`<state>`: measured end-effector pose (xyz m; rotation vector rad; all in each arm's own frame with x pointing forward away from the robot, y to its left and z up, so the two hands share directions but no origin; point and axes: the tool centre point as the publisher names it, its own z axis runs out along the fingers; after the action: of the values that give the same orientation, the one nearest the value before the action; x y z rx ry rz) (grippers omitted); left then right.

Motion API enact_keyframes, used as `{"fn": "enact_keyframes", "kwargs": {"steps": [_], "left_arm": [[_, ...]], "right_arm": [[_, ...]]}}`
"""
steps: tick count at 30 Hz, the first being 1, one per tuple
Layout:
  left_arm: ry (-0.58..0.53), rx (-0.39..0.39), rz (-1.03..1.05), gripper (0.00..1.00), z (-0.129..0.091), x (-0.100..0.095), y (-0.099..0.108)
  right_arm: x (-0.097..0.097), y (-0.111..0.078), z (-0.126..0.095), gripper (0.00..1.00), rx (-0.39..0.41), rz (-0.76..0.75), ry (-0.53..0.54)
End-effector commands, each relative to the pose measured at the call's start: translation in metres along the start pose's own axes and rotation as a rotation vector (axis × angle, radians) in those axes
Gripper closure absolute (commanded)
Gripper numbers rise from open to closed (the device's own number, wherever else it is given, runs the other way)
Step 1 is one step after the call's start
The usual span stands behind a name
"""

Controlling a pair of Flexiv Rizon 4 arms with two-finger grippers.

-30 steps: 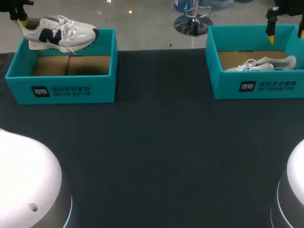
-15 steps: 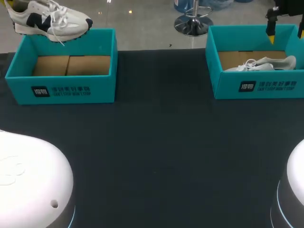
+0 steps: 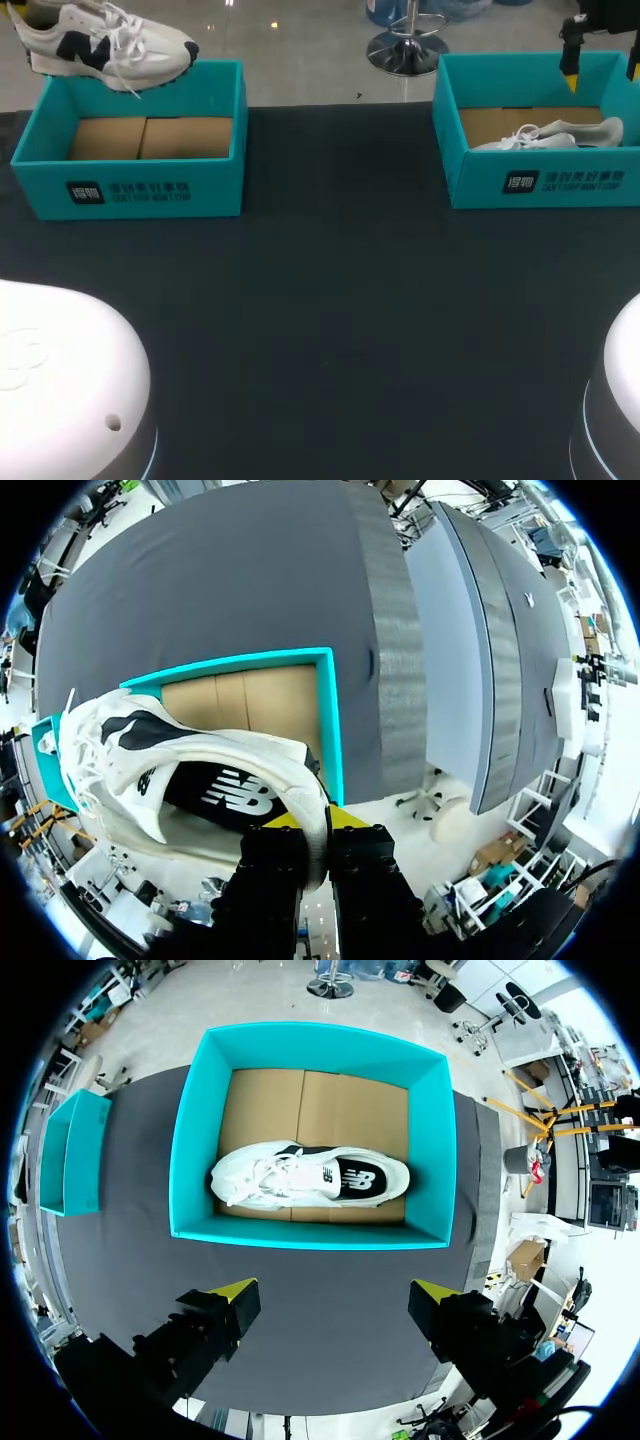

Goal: Take the shoe out of the shoebox, open the shoe tongue, remove and reinsert the insole, then place the shoe into the shoebox

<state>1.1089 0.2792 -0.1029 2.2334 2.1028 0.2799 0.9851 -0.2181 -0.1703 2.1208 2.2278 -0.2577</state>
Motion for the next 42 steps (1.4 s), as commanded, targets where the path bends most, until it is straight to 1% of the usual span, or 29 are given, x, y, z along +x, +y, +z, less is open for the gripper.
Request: {"fn": "enact_keyframes", "kwargs": {"steps": [1, 4, 5, 7, 8, 12, 13, 16, 18, 19, 20, 22, 23, 24, 25, 27, 29, 32, 34, 35, 40, 42], "left_arm": [[-0.006, 0.005, -0.023, 1.00, -0.023, -0.020, -0.028], [-0.002, 0.000, -0.052, 1.00, -0.037, -0.041, -0.056], [-0.010, 0.015, -0.069, 1.00, -0.042, -0.047, -0.066], [-0.007, 0.006, -0.079, 1.00, -0.051, -0.064, -0.089], [-0.010, 0.015, -0.097, 1.00, -0.054, -0.072, -0.099], [-0.007, 0.018, -0.117, 1.00, -0.061, -0.115, -0.146], [-0.004, 0.015, -0.117, 1.00, -0.062, -0.122, -0.154], [0.012, 0.019, -0.127, 1.00, -0.059, -0.157, -0.190], [0.002, 0.046, -0.120, 1.00, -0.055, -0.181, -0.215], [0.006, 0.045, -0.120, 1.00, -0.054, -0.187, -0.222], [0.003, 0.060, -0.112, 1.00, -0.052, -0.200, -0.235], [-0.003, 0.066, -0.108, 1.00, -0.052, -0.215, -0.253], [-0.039, 0.088, -0.081, 1.00, -0.049, -0.225, -0.264], [-0.024, 0.090, -0.084, 1.00, -0.046, -0.233, -0.272], [-0.011, 0.068, -0.090, 1.00, -0.046, -0.240, -0.280], [-0.014, 0.078, -0.066, 1.00, -0.042, -0.260, -0.301], [0.003, 0.075, -0.076, 1.00, -0.036, -0.276, -0.314], [0.011, 0.123, -0.086, 1.00, -0.026, -0.296, -0.329], [0.024, 0.134, -0.103, 1.00, -0.019, -0.310, -0.338], [0.018, 0.148, -0.111, 1.00, -0.015, -0.316, -0.341], [0.034, 0.161, -0.119, 1.00, -0.002, -0.342, -0.358], [0.038, 0.171, -0.114, 1.00, 0.002, -0.349, -0.359]], "right_arm": [[0.000, 0.000, 0.000, 0.00, -0.001, 0.000, 0.000], [0.000, 0.000, 0.000, 0.00, -0.001, 0.000, 0.000], [0.000, 0.000, 0.000, 0.00, -0.001, 0.000, 0.000], [0.000, 0.000, 0.000, 0.00, -0.001, 0.000, 0.000], [0.000, 0.000, 0.000, 0.00, -0.001, 0.000, 0.000], [0.000, 0.000, 0.000, 0.00, -0.001, 0.000, 0.000], [0.000, 0.000, 0.000, 0.00, -0.001, 0.000, 0.000], [0.000, 0.000, 0.000, 0.00, -0.001, 0.000, 0.000], [0.000, 0.000, 0.000, 0.00, -0.001, 0.000, 0.000], [0.000, 0.000, 0.000, 0.00, -0.001, 0.000, 0.000], [0.000, 0.000, 0.000, 0.00, -0.001, 0.000, 0.000], [0.000, 0.000, 0.000, 0.00, -0.001, 0.000, 0.000], [0.000, 0.000, 0.000, 0.00, -0.001, 0.000, 0.000], [0.000, 0.000, 0.000, 0.00, -0.001, 0.000, 0.000], [0.000, 0.000, 0.000, 0.00, -0.001, 0.000, 0.000], [0.000, 0.000, 0.000, 0.00, -0.001, 0.000, 0.000], [0.000, 0.000, 0.000, 0.00, -0.001, 0.000, 0.000], [0.000, 0.000, 0.000, 0.00, -0.001, 0.000, 0.000], [0.000, 0.000, 0.000, 0.00, -0.001, 0.000, 0.000], [0.000, 0.000, 0.000, 0.00, -0.001, 0.000, 0.000], [0.000, 0.000, 0.000, 0.00, -0.001, 0.000, 0.000], [0.000, 0.000, 0.000, 0.00, -0.001, 0.000, 0.000]]}}
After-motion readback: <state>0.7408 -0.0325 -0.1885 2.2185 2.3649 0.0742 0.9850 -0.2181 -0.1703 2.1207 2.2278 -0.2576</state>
